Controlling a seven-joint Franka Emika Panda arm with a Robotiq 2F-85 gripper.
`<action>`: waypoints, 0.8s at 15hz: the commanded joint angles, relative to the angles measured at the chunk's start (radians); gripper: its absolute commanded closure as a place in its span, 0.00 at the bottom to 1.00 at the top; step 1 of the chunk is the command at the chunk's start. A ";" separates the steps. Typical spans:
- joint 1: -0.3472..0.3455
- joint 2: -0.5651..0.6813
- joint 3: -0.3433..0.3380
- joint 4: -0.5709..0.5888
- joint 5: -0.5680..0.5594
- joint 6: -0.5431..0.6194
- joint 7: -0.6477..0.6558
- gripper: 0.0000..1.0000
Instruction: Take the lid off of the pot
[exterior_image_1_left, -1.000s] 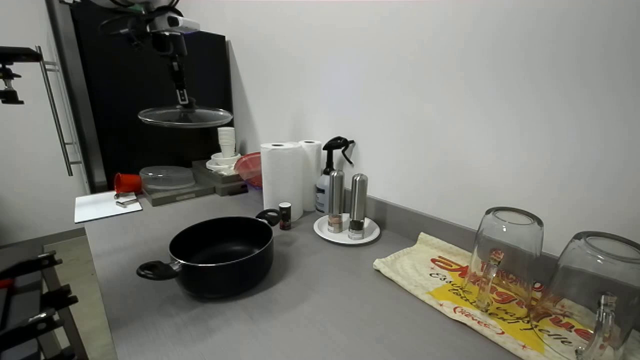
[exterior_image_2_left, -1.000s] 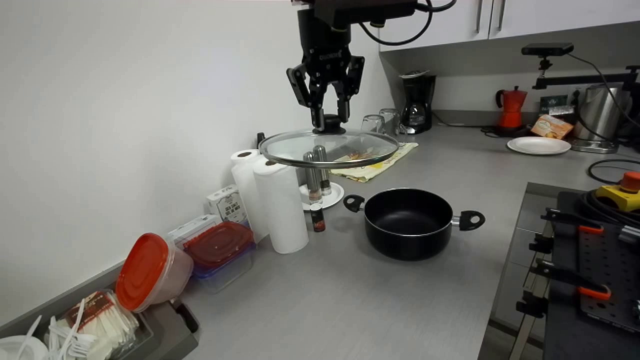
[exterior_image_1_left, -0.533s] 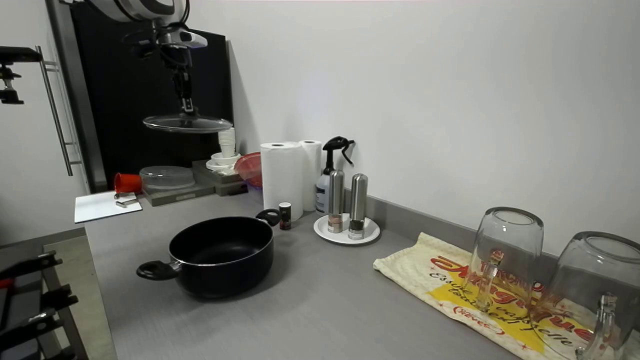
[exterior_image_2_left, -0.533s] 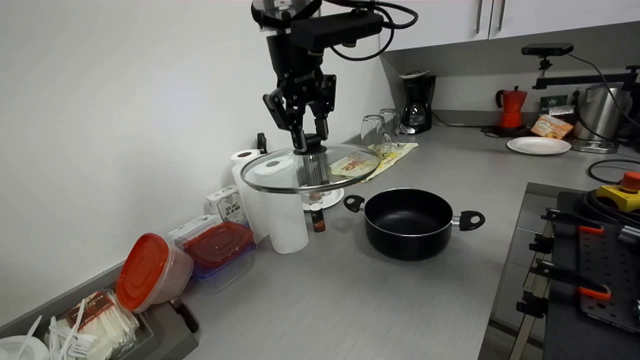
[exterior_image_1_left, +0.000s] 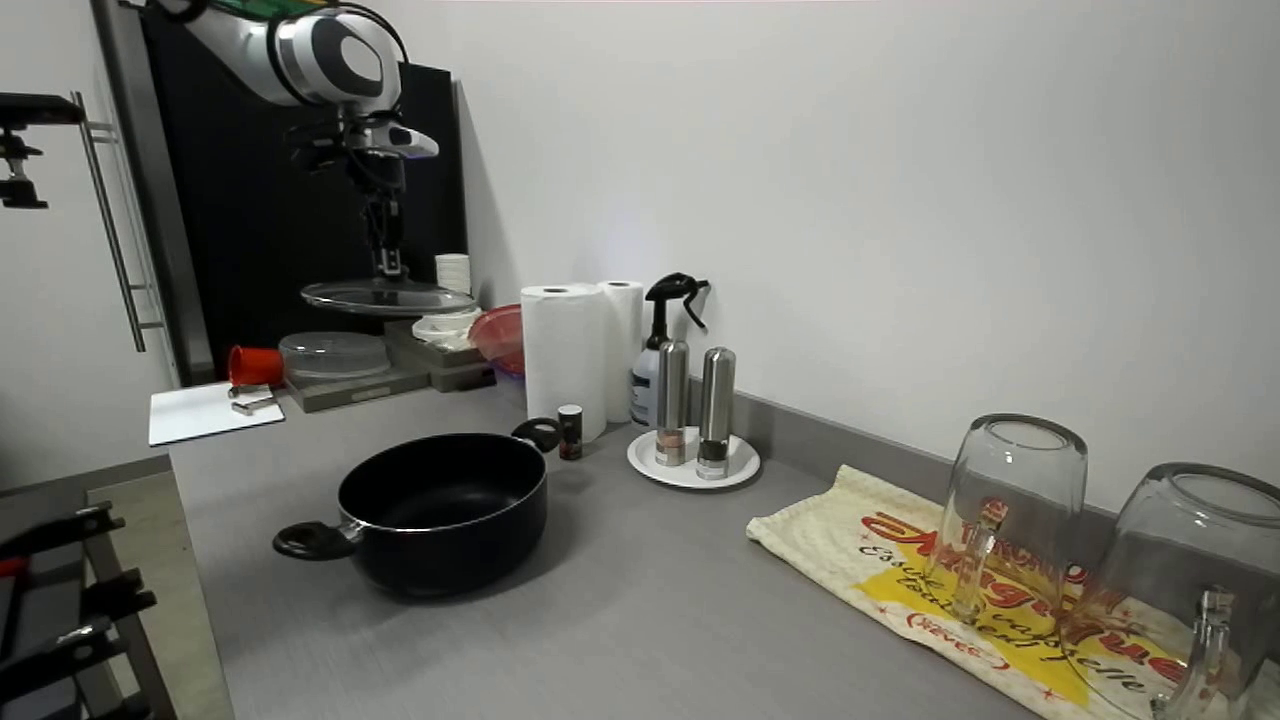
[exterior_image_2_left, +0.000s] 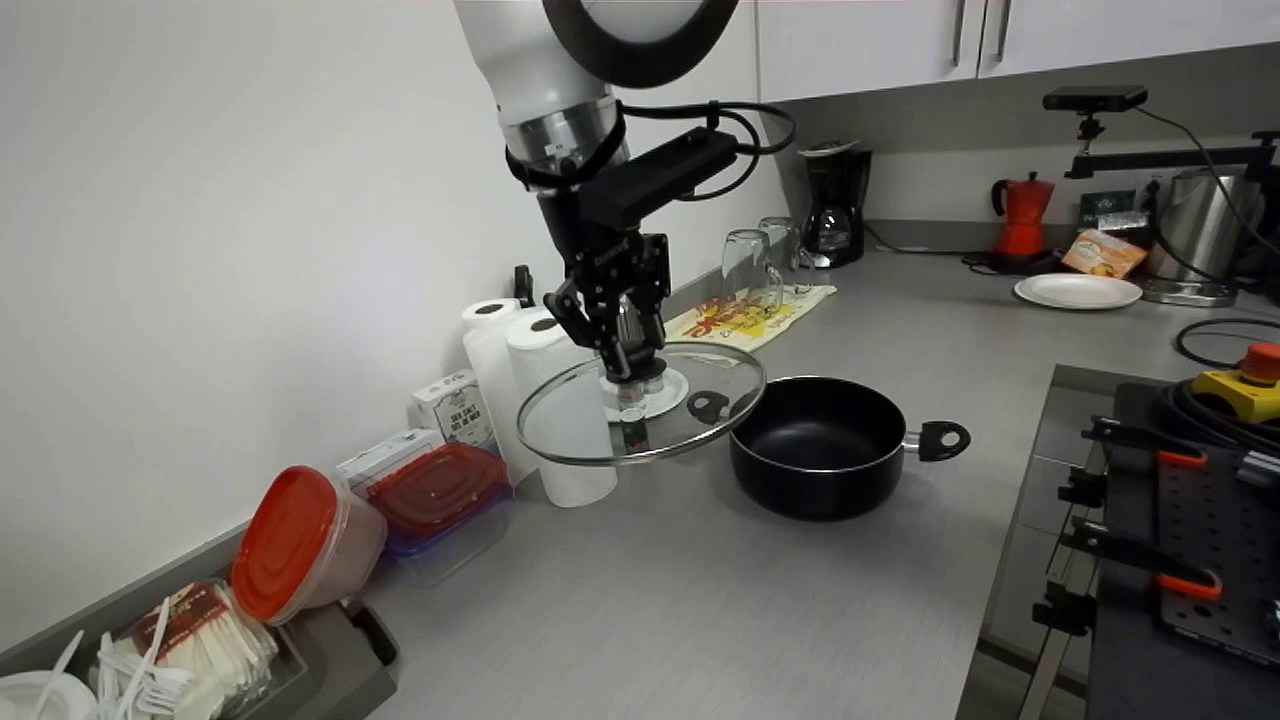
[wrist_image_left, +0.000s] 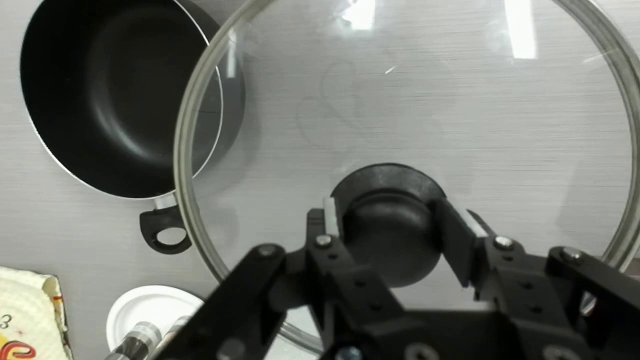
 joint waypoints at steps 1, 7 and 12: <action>0.014 0.045 -0.030 0.042 0.031 -0.023 -0.031 0.75; 0.015 0.127 -0.046 0.050 0.081 -0.008 -0.031 0.75; 0.028 0.212 -0.053 0.099 0.106 -0.004 -0.029 0.75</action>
